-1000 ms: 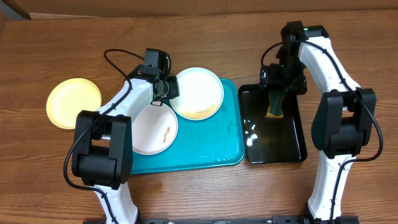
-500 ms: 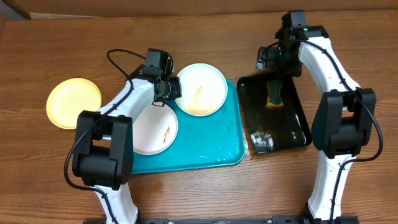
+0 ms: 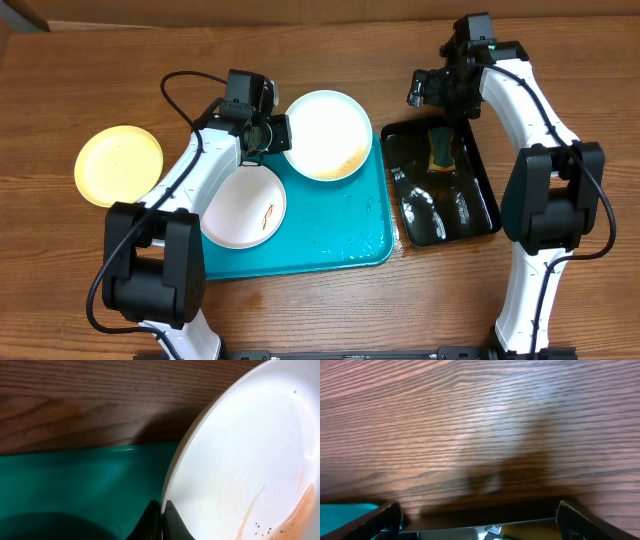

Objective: Clean dirty plates on tray and stack at the side

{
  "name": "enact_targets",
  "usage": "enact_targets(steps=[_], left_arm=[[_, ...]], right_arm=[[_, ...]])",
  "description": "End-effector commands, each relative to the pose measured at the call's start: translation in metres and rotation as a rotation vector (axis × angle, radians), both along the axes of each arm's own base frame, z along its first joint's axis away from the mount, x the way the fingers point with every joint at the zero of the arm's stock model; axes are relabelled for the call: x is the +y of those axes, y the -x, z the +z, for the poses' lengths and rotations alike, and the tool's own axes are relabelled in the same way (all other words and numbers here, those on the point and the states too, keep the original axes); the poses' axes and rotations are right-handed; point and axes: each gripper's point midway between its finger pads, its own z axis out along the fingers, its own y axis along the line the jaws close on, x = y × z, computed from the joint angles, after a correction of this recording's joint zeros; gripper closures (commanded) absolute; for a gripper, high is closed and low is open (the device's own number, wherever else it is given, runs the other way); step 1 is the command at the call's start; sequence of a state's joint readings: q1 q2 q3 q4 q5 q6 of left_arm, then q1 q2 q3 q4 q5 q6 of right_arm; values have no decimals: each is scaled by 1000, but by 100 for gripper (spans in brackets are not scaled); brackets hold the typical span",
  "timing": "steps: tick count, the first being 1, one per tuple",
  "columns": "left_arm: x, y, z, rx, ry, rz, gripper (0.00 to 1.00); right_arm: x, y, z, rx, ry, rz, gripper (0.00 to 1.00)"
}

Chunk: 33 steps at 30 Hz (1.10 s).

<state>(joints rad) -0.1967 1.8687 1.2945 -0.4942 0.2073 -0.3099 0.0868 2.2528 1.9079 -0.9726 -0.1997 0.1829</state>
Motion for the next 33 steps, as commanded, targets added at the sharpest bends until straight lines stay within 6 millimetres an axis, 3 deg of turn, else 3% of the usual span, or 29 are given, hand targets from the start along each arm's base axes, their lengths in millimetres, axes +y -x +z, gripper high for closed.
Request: enact_targets(steps=[1,6,10,12,19,23,25,28,30,33], left_arm=[[-16,4,15,-17,73,-59,96],[-23,7,18,-7,120,-79,96],[-23,8,17,-4,119,-79,96],[-23,8,18,-5,119,-80,96],[-28,6,24,-18,121,-90,96],[-38,6,32,-24,125,-114,96],[-46,7,36,-32,127,-131,96],[-60,7,43,-52,125,-160,96],[-69,6,48,-67,122,-178,96],[-83,7,56,-86,127,-206,96]], right_arm=[[7,2,8,-5,-51,11,0],[12,4,9,6,-76,20,0],[22,7,35,-1,-157,51,0],[18,8,48,-6,-156,43,0],[-24,13,96,-55,-141,-38,0],[-63,30,95,15,-131,-125,0],[-87,35,90,41,-102,-182,45],[-121,49,79,104,-75,-301,85],[-140,60,69,152,-41,-357,96],[-153,77,52,221,-28,-391,96]])
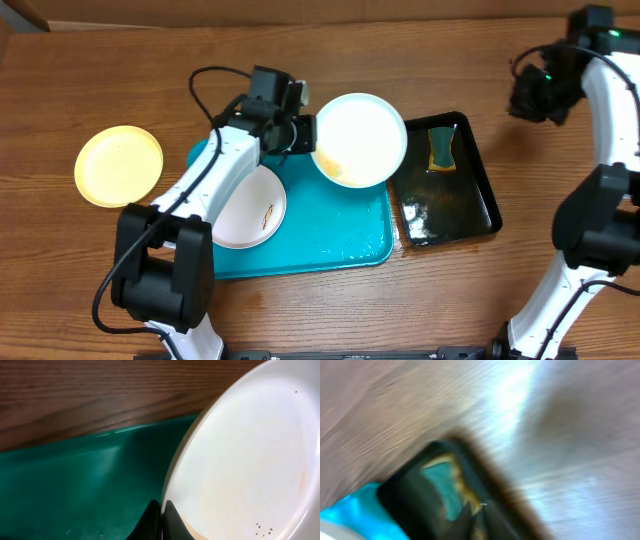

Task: Clean dirty plates on tray and stack at the side
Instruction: 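Lift the scrubbed white plate by its rim with the left gripper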

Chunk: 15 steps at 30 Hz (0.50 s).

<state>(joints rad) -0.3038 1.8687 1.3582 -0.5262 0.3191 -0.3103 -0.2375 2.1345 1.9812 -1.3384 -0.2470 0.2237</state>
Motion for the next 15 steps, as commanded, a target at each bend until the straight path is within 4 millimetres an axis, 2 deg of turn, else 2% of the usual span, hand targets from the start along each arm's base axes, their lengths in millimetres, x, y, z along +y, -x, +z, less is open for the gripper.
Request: enact_targets(steps=[1,9,15], left_arm=[[-20,-6,35,-86,32,-46,96],[-36,-5,40,-121,23,-70,96],[-40,-10,46,-154,36,-75,96]], right_arm=[[-11,19,-12,66,31,-39,96],[-1,64,-71,252,-3,-102,96],[14,91,-90,352,-21,-84,96]])
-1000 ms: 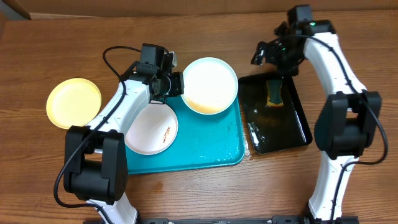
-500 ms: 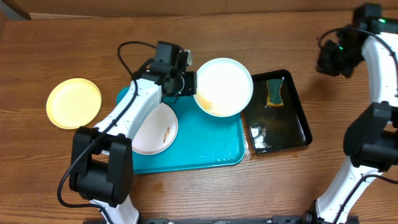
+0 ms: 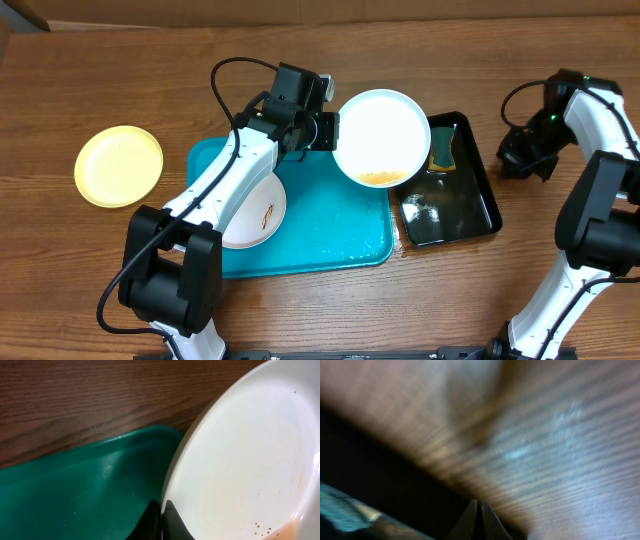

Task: Clean dirty plates on tray and stack at the side
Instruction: 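Lift the scrubbed white plate by its rim with the left gripper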

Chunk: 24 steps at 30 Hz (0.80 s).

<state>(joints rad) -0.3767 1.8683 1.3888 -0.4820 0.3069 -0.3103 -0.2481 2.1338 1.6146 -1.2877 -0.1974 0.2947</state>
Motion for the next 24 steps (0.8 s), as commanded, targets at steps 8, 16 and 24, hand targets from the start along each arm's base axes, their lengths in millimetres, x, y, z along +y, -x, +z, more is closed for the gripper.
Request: enact_targets(steps=[8,16,24], left_arm=[[-8,-15,35,-113,37,-9,96],[-9,-17,37,-128,42,-9,96],[-8,-23,41,-164,29,-3,96]], right_arm=[[26,28,-8,96,-4,49,96],[45,36,-8,129,-6,106,96],[32,26,5,94,-9,100,95]])
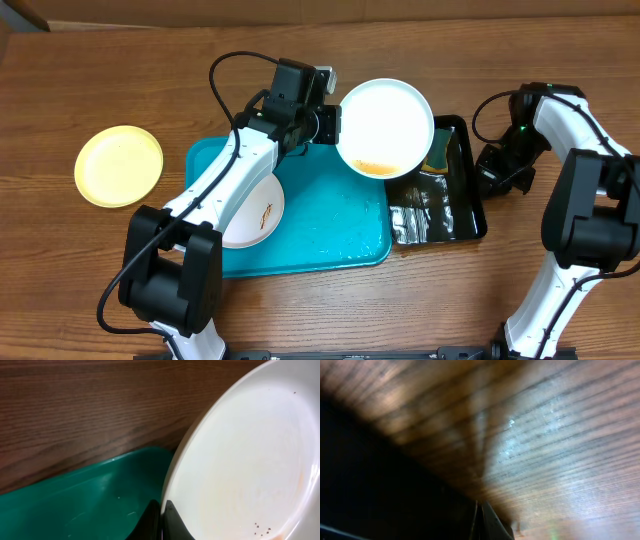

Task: Clean dirty plates on tray and stack at the side
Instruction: 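Lift the scrubbed white plate by its rim with the left gripper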

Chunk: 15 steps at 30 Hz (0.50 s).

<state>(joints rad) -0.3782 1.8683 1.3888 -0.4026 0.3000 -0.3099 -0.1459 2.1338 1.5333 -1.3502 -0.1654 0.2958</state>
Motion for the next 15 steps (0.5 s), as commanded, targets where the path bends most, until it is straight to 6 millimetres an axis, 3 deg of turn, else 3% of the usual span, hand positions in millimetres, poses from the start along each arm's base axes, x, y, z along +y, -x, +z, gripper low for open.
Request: enact_targets(steps=[1,4,10,15], left_arm=[[-2,-10,29,-96,-6,3,96],[-3,-13,30,-128,-45,13,96],[-24,-9,34,-206,-130,2,96],[-43,0,36,-267,-215,-2,96]], right_arm=[[-9,-15,22,-62,-14,-16,94],[-24,-27,44,-103,-9,-41,91],[-39,-61,92,-242,-30,-89,84],[-41,-70,111,-288,-21,-83,83]])
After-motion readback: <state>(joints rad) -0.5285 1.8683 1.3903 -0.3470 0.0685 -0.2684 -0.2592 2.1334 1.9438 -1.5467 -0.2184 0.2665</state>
